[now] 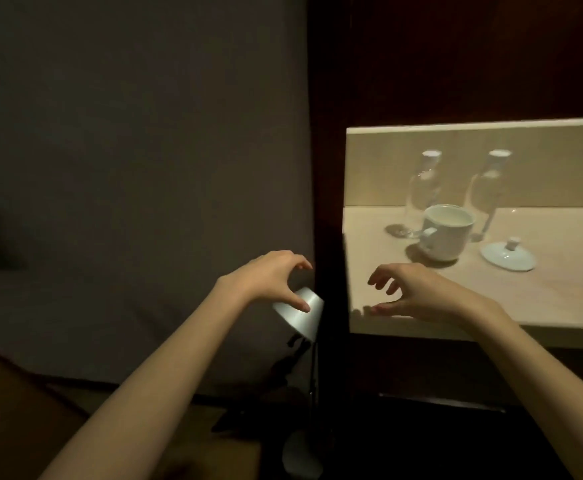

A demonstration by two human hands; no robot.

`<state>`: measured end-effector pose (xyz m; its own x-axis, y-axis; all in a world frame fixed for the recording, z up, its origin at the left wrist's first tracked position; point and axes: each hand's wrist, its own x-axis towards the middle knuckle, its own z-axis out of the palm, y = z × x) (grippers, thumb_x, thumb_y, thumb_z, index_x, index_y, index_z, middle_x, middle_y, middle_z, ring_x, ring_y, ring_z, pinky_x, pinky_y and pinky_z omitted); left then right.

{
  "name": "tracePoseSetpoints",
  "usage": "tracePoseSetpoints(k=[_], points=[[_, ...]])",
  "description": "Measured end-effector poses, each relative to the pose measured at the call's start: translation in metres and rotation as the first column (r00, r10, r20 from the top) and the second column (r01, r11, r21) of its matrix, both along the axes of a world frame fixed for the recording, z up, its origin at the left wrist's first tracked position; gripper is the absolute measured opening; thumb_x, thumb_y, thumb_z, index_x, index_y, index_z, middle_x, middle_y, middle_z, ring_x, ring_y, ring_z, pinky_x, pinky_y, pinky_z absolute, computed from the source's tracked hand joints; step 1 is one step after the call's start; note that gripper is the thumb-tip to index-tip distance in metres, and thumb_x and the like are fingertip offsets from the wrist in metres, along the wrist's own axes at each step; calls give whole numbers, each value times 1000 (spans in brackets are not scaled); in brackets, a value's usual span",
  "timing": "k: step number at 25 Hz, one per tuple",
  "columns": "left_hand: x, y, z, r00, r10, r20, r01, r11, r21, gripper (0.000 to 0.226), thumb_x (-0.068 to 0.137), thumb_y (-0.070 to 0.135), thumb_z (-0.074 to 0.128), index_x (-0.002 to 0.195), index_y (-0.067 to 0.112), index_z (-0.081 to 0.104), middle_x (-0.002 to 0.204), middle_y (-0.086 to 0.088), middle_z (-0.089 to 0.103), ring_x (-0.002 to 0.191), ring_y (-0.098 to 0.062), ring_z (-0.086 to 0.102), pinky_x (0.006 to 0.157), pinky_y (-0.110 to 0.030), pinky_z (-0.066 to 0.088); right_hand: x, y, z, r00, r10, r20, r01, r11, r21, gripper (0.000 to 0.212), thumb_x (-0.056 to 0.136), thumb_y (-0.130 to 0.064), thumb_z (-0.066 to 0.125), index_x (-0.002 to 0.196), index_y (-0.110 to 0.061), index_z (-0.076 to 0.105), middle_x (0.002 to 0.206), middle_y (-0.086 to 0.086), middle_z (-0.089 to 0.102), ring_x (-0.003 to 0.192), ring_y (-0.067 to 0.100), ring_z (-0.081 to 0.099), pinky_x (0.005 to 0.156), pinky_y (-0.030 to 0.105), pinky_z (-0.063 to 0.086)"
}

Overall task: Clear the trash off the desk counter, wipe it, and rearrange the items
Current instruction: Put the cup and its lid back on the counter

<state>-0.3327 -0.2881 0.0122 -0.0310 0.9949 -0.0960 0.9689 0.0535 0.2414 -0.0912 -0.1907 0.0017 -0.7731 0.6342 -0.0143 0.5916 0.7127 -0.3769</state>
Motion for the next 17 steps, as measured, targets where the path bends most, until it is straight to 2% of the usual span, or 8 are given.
tracePoseSetpoints(k=[5, 10, 17], points=[[-55, -88, -53, 994, 68, -87, -82, 982, -168, 75, 72, 48, 78, 135, 24, 47, 132, 3, 51, 123, -16, 48, 101, -37, 44, -55, -67, -44, 992, 78, 100, -78, 997, -5, 48, 77, -41, 74, 117, -19, 56, 111, -2, 61, 90, 12, 57, 80, 30, 50], [-81, -163, -108, 974, 153, -164, -198, 930, -310, 73, 75, 47, 76, 137, 23, 44, 137, 1, 48, 124, -19, 48, 100, -38, 45, -87, -115, -88, 961, 111, 252, -117, 993, 8, 51, 80, -45, 69, 121, -20, 52, 117, 1, 56, 105, 22, 57, 82, 37, 51], [-95, -246, -174, 938, 247, -244, -327, 866, -378, 73, 78, 50, 72, 139, 21, 43, 136, -1, 50, 123, -20, 50, 95, -37, 48, -116, -186, -155, 933, 161, 320, -144, 987, -77, 52, 85, -41, 66, 127, -18, 47, 125, 1, 52, 109, 23, 56, 79, 31, 49]])
